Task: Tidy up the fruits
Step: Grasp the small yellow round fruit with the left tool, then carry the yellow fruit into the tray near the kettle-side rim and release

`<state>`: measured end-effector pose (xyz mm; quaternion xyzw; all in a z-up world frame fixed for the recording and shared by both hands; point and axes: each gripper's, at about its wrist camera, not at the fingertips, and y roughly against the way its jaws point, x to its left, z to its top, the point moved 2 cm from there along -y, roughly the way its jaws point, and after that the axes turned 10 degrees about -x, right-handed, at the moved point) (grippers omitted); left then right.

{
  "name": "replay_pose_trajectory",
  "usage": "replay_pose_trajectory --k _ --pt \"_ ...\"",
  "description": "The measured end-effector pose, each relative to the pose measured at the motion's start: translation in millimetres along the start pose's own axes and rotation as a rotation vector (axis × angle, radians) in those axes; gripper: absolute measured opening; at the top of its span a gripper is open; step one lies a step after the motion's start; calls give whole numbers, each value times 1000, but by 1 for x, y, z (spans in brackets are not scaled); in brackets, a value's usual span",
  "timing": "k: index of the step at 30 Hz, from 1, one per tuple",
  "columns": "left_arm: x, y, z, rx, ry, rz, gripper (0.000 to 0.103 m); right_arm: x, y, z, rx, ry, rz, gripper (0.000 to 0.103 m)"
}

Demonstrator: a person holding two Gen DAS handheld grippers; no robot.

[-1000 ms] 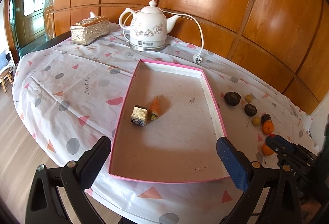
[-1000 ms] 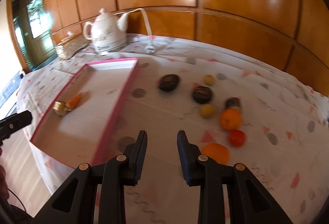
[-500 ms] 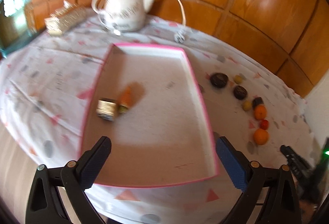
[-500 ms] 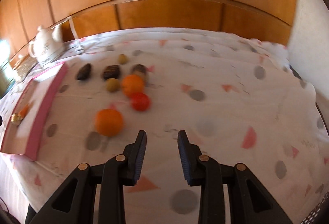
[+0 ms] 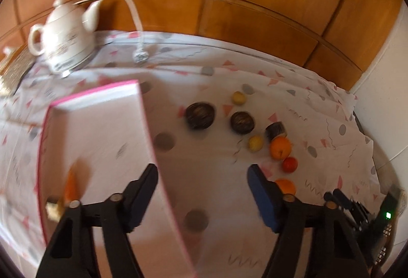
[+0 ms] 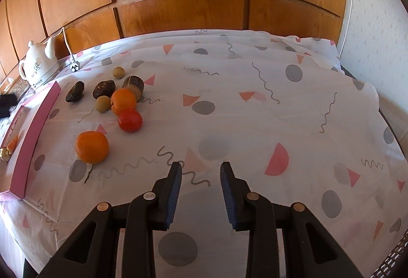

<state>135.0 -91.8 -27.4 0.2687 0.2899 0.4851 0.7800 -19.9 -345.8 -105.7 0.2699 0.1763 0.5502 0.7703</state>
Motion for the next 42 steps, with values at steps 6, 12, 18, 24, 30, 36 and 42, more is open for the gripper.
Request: replay_pose_trajectory --k 6,12,18,24,30,36,42 --pt "-35 -50 31 17 -79 -41 40 -3 -1 0 -4 12 3 31" --pt "-64 -107 55 79 -110 -67 40 -5 -4 1 -1 21 14 31" --pt "-77 -159 70 136 -113 -58 41 -2 -7 2 7 33 41 31" --pt "-79 -198 69 177 -117 -12 24 -2 -11 2 24 30 61 31" --pt "-67 -173 66 97 -68 -74 25 -3 -16 -2 43 27 63 32" --pt "-56 -103 41 20 -49 -108 25 -3 -18 -3 46 15 59 32" --pt "-45 -33 -6 -39 -62 -106 25 -3 -19 -2 56 7 49 32"
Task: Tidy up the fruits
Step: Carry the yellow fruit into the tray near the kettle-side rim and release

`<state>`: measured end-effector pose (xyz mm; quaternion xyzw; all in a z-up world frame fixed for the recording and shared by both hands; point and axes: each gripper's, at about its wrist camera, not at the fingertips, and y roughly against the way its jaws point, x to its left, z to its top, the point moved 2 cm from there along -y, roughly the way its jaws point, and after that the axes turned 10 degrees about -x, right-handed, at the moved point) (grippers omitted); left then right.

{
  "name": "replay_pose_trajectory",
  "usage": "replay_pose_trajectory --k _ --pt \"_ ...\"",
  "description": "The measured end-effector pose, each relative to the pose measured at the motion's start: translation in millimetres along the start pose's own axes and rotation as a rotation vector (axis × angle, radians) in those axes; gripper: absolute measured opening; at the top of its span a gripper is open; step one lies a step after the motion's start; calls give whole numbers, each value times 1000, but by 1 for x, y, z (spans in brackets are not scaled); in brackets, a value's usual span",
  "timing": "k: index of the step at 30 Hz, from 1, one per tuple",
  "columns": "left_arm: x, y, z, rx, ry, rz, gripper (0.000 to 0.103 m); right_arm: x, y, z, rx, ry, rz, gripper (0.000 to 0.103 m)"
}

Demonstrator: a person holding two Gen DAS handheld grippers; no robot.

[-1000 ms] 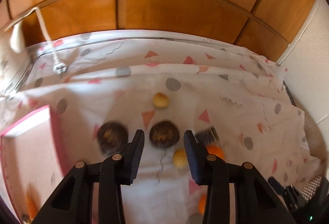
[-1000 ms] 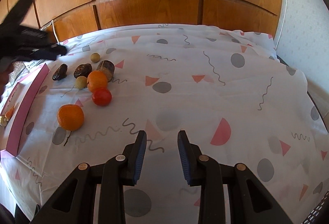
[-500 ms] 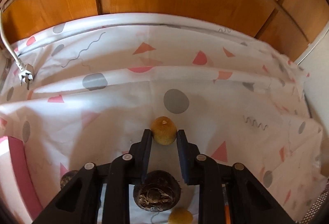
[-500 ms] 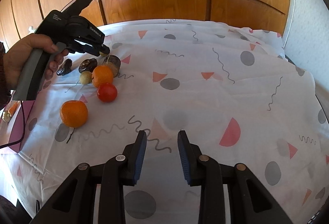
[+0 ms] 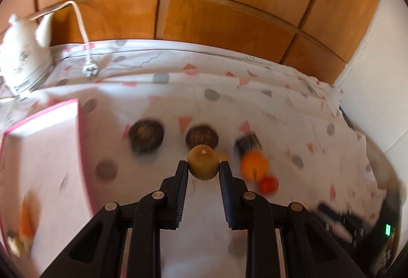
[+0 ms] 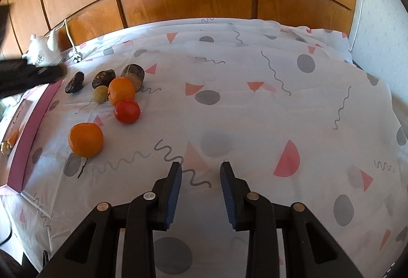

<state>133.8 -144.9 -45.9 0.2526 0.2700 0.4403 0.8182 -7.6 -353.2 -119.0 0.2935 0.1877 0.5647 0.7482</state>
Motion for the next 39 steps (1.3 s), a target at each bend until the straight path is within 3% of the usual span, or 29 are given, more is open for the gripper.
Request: replay_pose_trajectory --k 6,12,15,22,39 --pt "-21 30 -62 49 -102 -28 25 1 0 1 11 1 -16 32" --pt "-33 25 -109 137 -193 -32 25 3 4 1 29 -6 -32 32" --pt "-34 26 -113 118 -215 -32 25 5 10 0 30 6 -38 32" --pt "-27 24 -114 115 -148 -60 25 14 28 6 6 38 -31 32" --pt "-21 30 -116 73 -134 -87 25 46 33 5 61 67 132 32"
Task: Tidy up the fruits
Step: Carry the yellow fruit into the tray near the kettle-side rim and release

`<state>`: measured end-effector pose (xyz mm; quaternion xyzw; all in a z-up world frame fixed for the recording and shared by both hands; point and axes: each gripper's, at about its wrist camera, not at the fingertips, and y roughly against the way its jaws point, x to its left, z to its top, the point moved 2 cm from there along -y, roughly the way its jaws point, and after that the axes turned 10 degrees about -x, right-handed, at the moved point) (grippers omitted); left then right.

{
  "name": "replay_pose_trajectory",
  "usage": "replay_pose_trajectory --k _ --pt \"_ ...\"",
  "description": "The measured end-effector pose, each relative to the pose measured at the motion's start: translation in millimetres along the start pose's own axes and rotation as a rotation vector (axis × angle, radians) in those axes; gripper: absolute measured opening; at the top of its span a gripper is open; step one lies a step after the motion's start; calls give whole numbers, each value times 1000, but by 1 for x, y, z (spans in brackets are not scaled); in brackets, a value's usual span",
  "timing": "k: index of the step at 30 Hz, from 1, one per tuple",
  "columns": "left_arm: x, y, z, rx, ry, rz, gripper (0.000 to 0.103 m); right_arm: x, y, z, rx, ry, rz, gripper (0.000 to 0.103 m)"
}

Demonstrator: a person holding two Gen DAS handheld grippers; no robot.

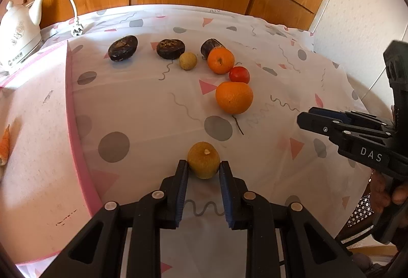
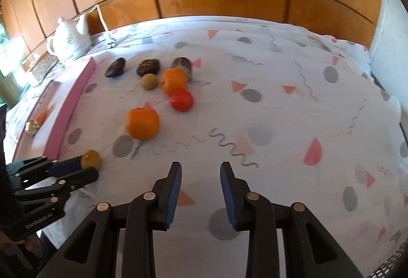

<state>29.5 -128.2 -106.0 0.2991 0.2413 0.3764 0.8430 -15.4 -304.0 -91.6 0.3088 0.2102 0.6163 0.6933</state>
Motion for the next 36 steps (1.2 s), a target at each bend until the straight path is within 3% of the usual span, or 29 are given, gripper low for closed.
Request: replay_pose_trajectory --k 5,8,13,18,25,32,34,36 --pt "1 16 6 -43 11 -9 25 7 -7 4 27 -55 113 32" --pt "5 32 15 -83 30 -20 25 14 -11 13 18 -72 151 38" --pt "28 65 30 -164 104 9 25 33 -23 23 19 -45 185 38" --pt "80 98 34 -224 257 71 25 43 -40 28 33 -9 169 38" --pt "167 109 38 -248 513 161 25 46 -54 32 34 24 138 41" --pt "225 85 63 -229 589 287 25 41 -60 32 40 19 131 38" --pt "235 78 70 -223 590 340 32 43 -59 32 33 35 127 38" --pt "240 78 71 -225 614 365 45 44 -60 32 32 44 125 38"
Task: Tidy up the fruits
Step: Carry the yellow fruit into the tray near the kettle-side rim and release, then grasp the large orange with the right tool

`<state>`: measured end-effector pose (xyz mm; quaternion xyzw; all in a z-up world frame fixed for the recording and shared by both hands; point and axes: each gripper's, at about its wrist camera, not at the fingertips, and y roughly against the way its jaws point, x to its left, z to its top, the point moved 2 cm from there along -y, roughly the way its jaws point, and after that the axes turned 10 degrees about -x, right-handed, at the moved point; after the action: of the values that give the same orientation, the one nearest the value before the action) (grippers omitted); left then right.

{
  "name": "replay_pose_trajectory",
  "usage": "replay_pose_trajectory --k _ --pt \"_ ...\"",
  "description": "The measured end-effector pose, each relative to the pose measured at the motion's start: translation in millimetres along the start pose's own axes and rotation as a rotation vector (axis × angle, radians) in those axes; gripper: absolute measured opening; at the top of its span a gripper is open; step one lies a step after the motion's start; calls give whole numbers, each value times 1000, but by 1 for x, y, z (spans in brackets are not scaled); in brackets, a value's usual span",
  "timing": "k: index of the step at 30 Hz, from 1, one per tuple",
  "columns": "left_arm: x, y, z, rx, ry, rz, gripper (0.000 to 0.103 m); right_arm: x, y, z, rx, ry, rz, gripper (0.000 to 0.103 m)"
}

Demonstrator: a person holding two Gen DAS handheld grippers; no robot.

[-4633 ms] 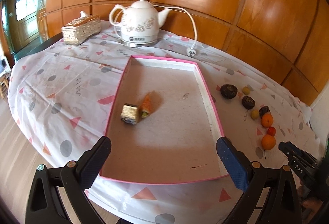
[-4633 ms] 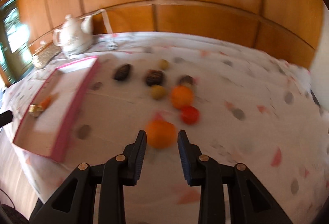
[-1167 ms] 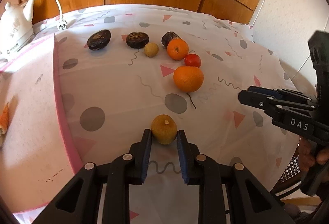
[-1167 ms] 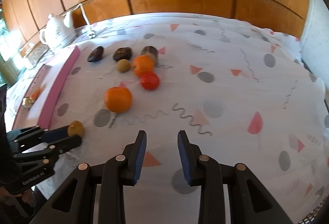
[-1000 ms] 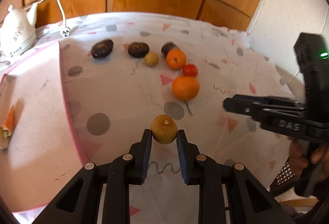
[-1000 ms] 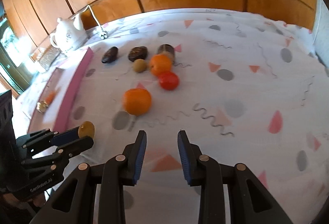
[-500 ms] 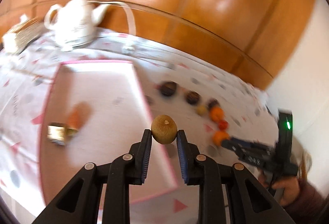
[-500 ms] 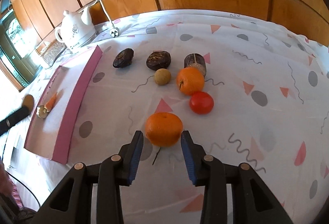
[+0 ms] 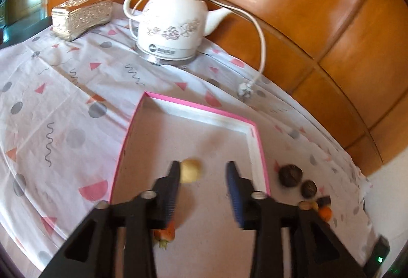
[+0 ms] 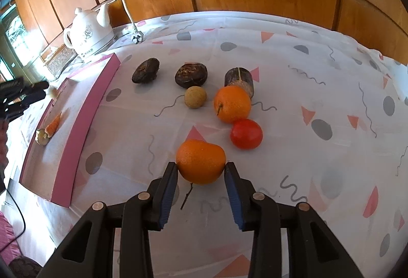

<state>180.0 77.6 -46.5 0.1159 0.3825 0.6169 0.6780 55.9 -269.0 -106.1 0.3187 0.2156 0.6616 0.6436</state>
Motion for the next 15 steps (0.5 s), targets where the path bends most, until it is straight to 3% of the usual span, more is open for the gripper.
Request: replay_pose_trajectory --k 6,15 --pt "1 16 -26 22 -7 62 46 -1 -1 1 -2 -4 6 38" --pt "-11 51 -90 67 -140 87 48 -2 -4 3 5 -14 10 38"
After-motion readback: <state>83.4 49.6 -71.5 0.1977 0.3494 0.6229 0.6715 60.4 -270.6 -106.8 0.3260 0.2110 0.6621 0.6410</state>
